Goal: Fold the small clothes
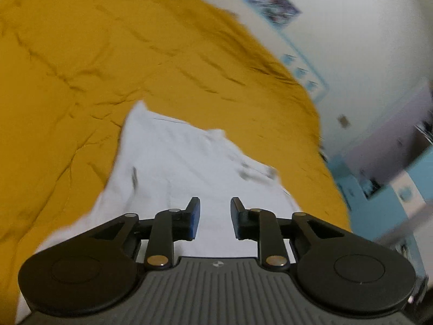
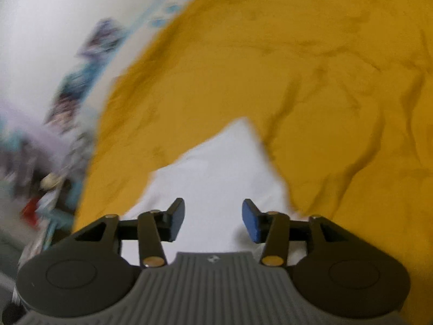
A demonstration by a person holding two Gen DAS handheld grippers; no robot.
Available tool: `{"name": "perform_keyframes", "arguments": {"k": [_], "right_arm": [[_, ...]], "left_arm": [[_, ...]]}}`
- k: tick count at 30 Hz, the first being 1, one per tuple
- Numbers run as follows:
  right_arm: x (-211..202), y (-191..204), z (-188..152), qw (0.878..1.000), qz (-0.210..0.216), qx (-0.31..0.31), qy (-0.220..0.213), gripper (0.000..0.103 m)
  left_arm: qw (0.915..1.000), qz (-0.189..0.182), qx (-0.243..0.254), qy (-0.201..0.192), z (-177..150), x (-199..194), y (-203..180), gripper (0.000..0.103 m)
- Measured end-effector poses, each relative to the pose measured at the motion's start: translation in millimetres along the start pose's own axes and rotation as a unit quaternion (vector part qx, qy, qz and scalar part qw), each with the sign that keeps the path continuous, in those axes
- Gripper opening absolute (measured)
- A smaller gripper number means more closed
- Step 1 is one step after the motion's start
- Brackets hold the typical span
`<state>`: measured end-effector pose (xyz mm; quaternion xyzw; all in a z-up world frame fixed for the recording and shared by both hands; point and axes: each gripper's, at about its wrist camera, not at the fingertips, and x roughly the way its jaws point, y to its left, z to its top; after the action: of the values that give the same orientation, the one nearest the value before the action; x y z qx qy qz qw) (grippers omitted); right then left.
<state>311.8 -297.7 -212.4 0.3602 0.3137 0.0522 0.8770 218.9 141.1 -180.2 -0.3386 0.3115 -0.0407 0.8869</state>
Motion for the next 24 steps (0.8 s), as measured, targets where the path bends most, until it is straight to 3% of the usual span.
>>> {"name": "perform_keyframes", "arguments": {"k": [2, 5, 9, 14, 15, 17, 20, 24], "right_arm": [[-30.4, 6.0, -18.3, 1.000, 0.013, -0.019, 0.012, 0.055], [-80.8, 0.3, -51.1, 0.999, 0.024, -0.040, 0.027, 0.056], [-136.8, -22.2, -81.2, 0.996, 0.001, -0.074, 0.039, 0.057], [-197.7, -57.5, -98.0, 0.992, -0.017, -0.109, 0.068, 0.058], [-206.6, -66.8, -97.7, 0.990, -0.017, -0.117, 0.073, 0.058], [-216.9, -84.0, -97.3, 0.989, -0.011, -0.120, 0.088, 0.060], [-222.1, -112.3, -97.2, 0.987, 0.043, -0.096, 0.125, 0.062], [-212.9, -132.9, -102.3, 0.983, 0.074, -0.049, 0.163, 0.064]], "left_arm": [[0.9996, -0.021, 0.011, 0.012, -18.2, -31.1, -8.0, 0.031], [0.9991, -0.022, 0.021, 0.028, -50.0, -73.7, -9.4, 0.033], [0.9985, -0.007, -0.004, 0.054, -89.1, -119.5, 9.7, 0.033], [0.9984, 0.014, -0.018, 0.051, -110.8, -170.4, 43.7, 0.034], [0.9983, 0.015, -0.023, 0.051, -111.6, -179.1, 50.7, 0.041], [0.9970, 0.013, -0.041, 0.064, -112.8, -193.0, 66.0, 0.058], [0.9958, -0.014, -0.052, 0.073, -115.8, -209.0, 86.0, 0.060], [0.9945, -0.022, -0.054, 0.087, -114.4, -210.3, 108.8, 0.061]]}}
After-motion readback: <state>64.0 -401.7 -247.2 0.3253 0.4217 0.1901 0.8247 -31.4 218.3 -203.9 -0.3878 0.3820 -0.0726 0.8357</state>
